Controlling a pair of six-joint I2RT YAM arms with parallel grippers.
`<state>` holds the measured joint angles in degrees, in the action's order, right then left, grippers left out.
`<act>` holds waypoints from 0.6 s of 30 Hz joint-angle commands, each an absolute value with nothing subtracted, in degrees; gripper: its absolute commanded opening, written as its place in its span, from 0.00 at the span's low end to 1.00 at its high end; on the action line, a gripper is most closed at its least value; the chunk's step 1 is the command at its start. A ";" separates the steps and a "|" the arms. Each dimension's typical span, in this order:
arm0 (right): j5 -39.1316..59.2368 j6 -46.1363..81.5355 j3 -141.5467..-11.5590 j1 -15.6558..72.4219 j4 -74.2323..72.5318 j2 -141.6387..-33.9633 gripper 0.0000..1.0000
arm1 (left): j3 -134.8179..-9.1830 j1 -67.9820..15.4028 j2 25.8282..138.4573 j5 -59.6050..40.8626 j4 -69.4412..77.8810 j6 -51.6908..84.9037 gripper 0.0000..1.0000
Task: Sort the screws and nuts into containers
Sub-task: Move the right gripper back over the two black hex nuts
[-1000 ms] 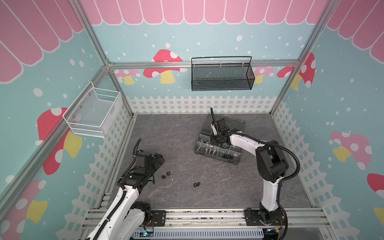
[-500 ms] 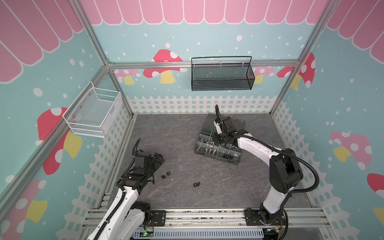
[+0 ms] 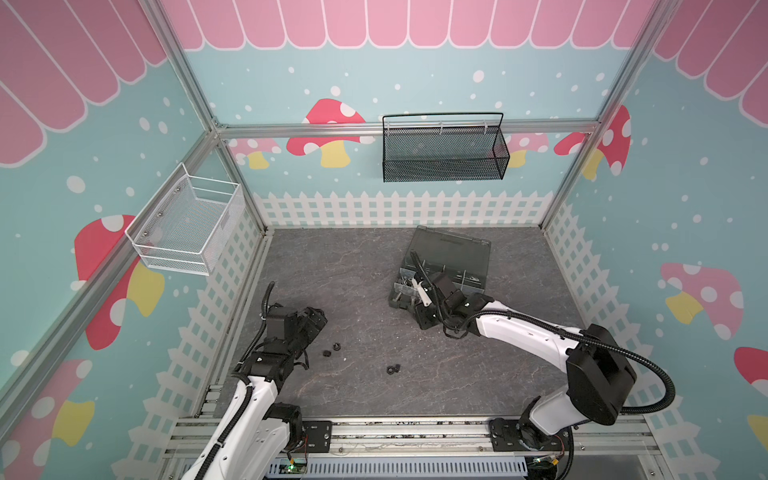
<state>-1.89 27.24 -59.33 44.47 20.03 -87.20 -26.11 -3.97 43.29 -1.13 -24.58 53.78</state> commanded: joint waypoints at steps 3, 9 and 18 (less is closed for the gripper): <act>-3.21 31.83 -56.64 48.46 21.54 -84.24 0.45 | -25.14 -1.73 42.98 -3.15 -23.29 55.02 1.00; -3.86 34.10 -55.07 52.55 23.48 -82.85 0.49 | -24.86 0.15 43.35 -4.21 -23.31 54.76 1.00; -4.37 35.24 -56.11 59.71 24.77 -86.90 0.59 | -24.78 0.75 43.18 -4.83 -23.52 54.58 1.00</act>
<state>-3.29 34.02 -55.48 57.82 22.79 -84.75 -25.63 0.32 43.33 -4.34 -24.12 53.80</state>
